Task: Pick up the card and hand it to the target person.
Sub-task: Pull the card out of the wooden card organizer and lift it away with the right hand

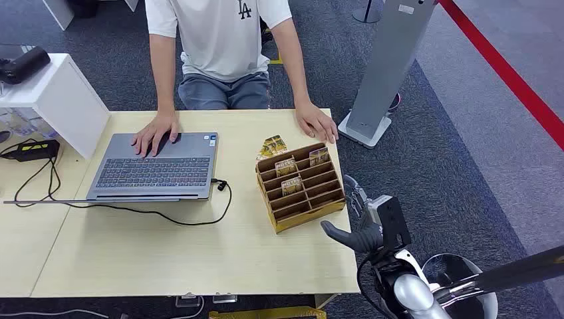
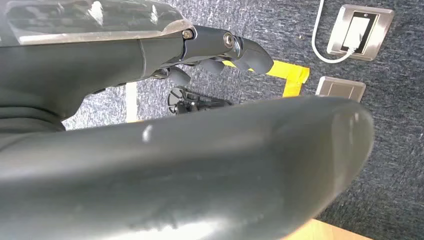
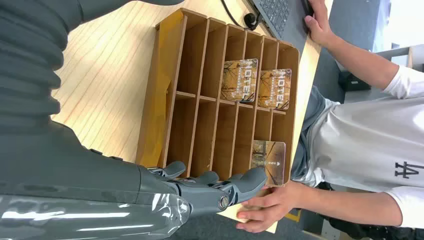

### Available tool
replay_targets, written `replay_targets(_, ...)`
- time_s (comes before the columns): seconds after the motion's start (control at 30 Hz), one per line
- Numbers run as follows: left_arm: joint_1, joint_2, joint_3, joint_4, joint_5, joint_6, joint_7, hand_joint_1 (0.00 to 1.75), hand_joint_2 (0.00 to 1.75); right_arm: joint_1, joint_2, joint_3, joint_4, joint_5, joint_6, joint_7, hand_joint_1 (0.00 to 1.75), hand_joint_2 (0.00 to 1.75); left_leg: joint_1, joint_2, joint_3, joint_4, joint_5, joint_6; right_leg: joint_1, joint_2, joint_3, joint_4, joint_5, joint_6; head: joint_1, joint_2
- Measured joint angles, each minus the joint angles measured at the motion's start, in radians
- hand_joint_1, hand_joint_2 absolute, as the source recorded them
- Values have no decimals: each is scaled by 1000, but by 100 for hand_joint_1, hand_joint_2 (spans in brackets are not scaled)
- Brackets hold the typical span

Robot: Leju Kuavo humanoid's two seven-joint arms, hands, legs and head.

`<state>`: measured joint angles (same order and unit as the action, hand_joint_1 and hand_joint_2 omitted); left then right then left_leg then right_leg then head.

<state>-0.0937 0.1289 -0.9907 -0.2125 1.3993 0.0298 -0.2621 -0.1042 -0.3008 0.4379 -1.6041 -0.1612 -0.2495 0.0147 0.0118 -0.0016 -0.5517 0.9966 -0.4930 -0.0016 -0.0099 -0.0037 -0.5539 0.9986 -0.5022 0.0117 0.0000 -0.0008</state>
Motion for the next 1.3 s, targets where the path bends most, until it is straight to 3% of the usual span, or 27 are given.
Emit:
replay_targets(0.63, 0, 0, 0, 0, -9, -6, -2, 0, 0, 7, 0, -9, 0, 8, -2, -2, 0, 175, 0, 0, 0, 0, 0, 0, 0, 0, 0, 0, 0, 0, 0, 0)
replay_targets(0.77, 0, 0, 0, 0, -10, -6, -2, 0, 0, 9, 0, -14, -1, 11, -2, -2, 175, 175, 0, 0, 0, 0, 0, 0, 0, 0, 0, 0, 0, 0, 0, 0)
replay_targets(0.83, 0, 0, 0, 0, -10, -8, -2, 0, 0, 9, 0, -16, -1, 27, -6, 2, 175, 175, 0, 0, 0, 0, 0, 0, 0, 0, 0, 0, 0, 0, 0, 0)
replay_targets(0.9, 0, 0, 0, 0, -11, -9, -4, 0, 0, 8, 0, -16, -2, 66, -16, 16, 161, 175, 0, 0, 0, 0, 0, 0, 0, 0, 0, 0, 0, 0, 0, 0)
replay_targets(1.03, 0, 0, 0, 0, -15, -16, -11, 0, 0, -6, 0, -15, -17, 258, -41, 96, 140, 175, 0, 0, 0, 0, 0, 0, 0, 0, 0, 0, 0, 0, 0, 0)
replay_targets(1.2, 0, 0, 0, 0, -23, -28, -19, 0, 0, -54, 0, -2, -68, 627, -26, 255, 63, 175, 0, 0, 0, 0, 0, 0, 0, 0, 0, 0, 0, 0, 0, 0)
replay_targets(1.3, -1, 0, 0, 0, -29, -31, -20, 0, 0, -98, 0, 21, -109, 834, 37, 336, 49, 175, 0, 0, 0, 0, 0, 0, 0, 0, 0, 0, 0, 0, 0, 0)
